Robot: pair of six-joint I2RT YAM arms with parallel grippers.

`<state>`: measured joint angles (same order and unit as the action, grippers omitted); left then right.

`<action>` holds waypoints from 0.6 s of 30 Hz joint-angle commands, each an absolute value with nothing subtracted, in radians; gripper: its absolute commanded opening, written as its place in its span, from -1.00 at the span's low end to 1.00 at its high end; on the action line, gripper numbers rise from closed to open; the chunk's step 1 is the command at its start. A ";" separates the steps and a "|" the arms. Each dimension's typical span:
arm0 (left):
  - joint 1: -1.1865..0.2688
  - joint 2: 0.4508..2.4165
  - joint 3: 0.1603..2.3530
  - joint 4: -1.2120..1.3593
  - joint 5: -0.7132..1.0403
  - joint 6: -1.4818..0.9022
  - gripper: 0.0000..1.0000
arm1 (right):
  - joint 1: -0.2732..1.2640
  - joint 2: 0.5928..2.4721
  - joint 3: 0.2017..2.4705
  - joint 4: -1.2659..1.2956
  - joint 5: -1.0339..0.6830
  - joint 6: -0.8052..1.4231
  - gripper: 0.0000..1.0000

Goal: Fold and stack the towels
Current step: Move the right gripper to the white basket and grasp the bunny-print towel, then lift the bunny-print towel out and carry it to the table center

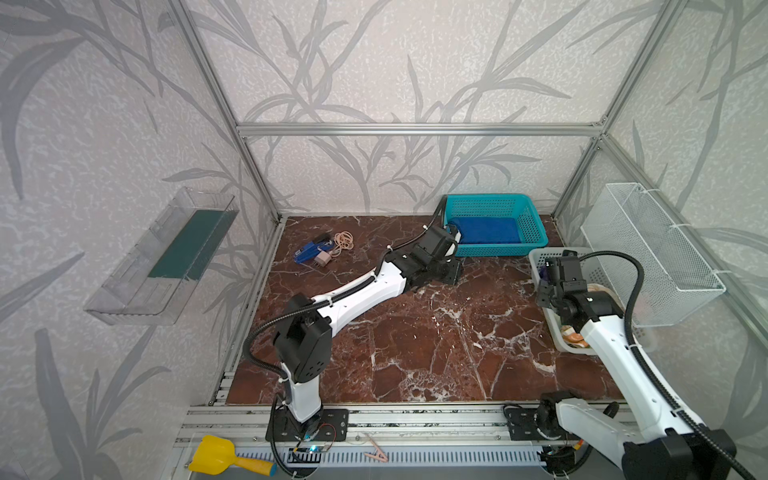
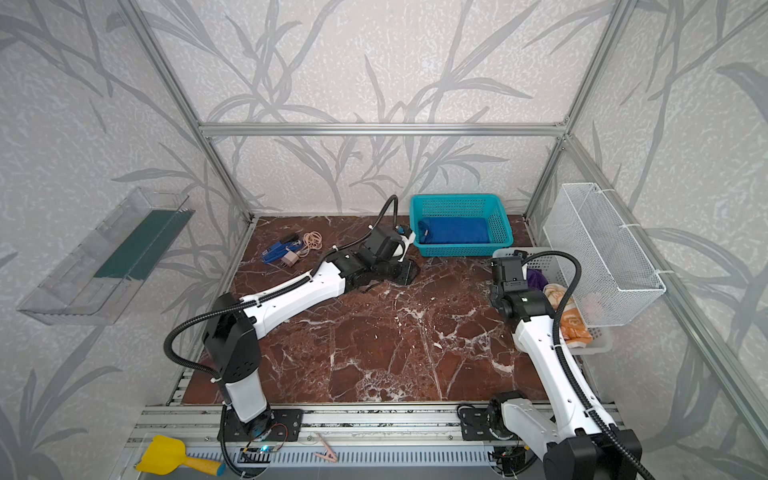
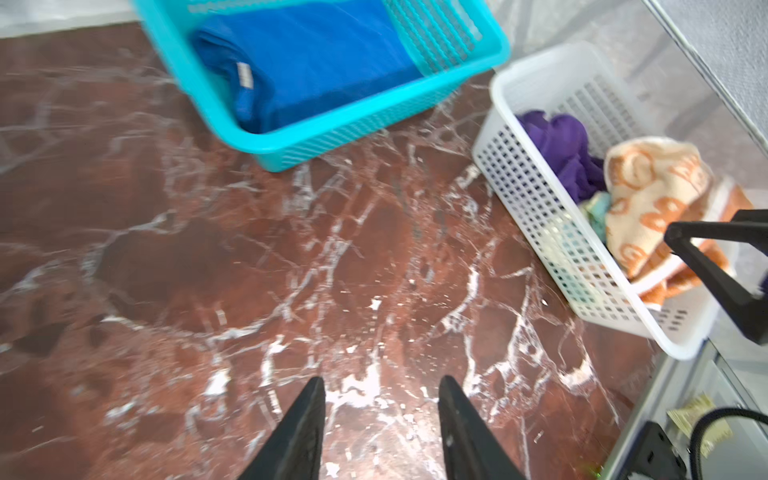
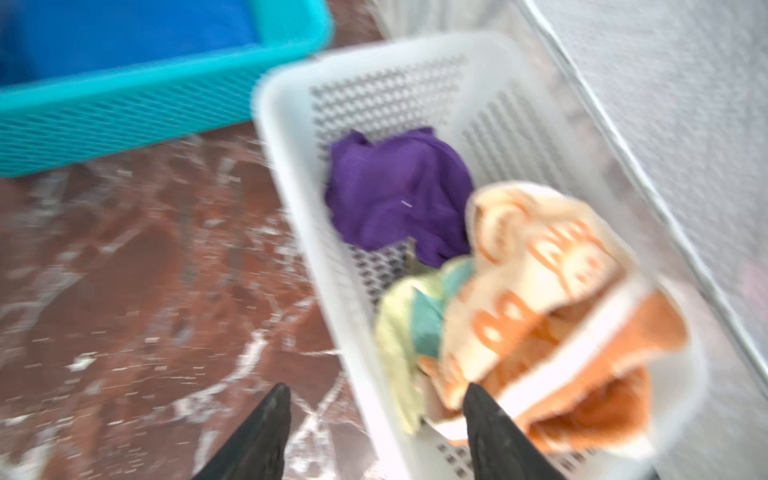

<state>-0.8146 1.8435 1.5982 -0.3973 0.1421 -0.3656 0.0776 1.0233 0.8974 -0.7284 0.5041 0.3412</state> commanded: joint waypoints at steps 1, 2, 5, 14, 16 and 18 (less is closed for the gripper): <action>-0.818 1.866 1.624 -0.456 0.151 -0.329 -0.07 | 0.023 1.008 0.832 -0.700 0.591 0.400 0.38; -0.818 1.867 1.623 -0.464 0.148 -0.325 -0.07 | 0.008 1.011 0.810 -0.679 0.592 0.410 0.39; -0.818 1.855 1.603 -0.468 0.125 -0.307 -0.07 | -0.019 1.043 0.767 -0.640 0.623 0.456 0.43; -0.818 1.854 1.583 -0.509 0.103 -0.293 -0.06 | -0.175 1.106 0.672 -0.467 0.586 0.540 0.46; -0.818 1.859 1.591 -0.534 0.097 -0.290 -0.06 | -0.226 1.123 0.654 -0.428 0.546 0.542 0.46; -0.817 1.862 1.597 -0.553 0.087 -0.286 -0.06 | -0.282 1.142 0.625 -0.364 0.483 0.540 0.45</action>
